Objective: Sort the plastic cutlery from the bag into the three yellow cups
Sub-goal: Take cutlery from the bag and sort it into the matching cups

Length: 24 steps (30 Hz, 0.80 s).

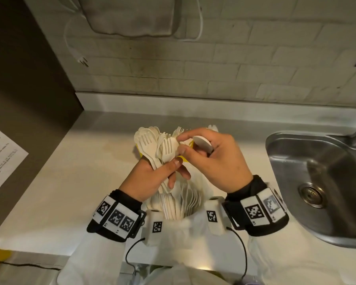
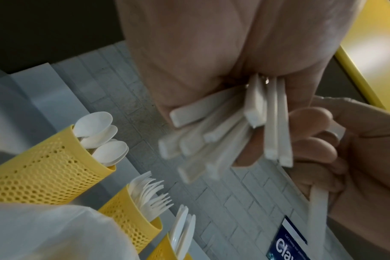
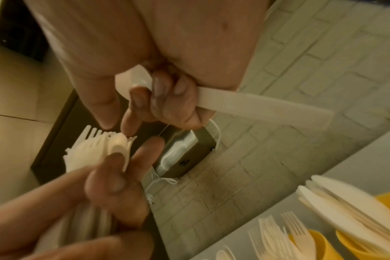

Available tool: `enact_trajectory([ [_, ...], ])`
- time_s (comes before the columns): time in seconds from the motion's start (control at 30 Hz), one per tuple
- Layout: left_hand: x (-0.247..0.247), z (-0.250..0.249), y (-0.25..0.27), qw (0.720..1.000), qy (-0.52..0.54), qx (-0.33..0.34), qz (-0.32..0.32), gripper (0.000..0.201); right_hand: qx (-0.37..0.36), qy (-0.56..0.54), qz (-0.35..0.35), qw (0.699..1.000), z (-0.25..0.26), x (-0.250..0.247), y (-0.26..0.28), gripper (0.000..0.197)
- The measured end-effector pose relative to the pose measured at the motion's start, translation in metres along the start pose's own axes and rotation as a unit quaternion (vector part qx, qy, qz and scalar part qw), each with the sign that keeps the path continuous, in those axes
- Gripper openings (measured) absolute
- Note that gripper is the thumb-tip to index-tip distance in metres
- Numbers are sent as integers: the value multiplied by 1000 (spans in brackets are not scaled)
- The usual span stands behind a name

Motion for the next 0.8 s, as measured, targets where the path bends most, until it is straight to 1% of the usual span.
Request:
enact_trajectory([
  [0.1,4,1,0,1000,-9,-10,7,33,21,17,6,1000,-8,1,-1,12],
  [0.23,10,0,0,999,-13,-17,25,34,33,-8,15,999,-7,-1,-4,8],
  [0.33,16,-4,0,999,-24,-18,39,29,43,-53,22,997,-8,-8,-8,2],
  [0.43,21,-5,-1,998,-28,-26,40,32,70,-95,18,993,-15,-14,-10,3],
  [0.47,22,-4,-2,998,-27,-26,40,31,65,-81,24,994,-17,-14,-10,2],
  [0.57,26,-4,-5,998,-17,-23,46,32,54,-24,37,998,-25,-13,-9,14],
  [0.7,30,-2,-11,998,-5,-20,59,42,34,-51,20,998,-26,-21,-11,14],
  [0.8,34,4,-14,998,-3,-19,62,42,55,-57,40,996,-31,-27,-13,9],
])
Point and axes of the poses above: each hand's wrist, its own y-axis away from the middle knuckle, its own x-axis out of the palm, z = x × y, the point moved 8 cm from there along -y, towards the middle knuckle, and after that the axes turned 8 degrees about -z, right-handed, at the moved point
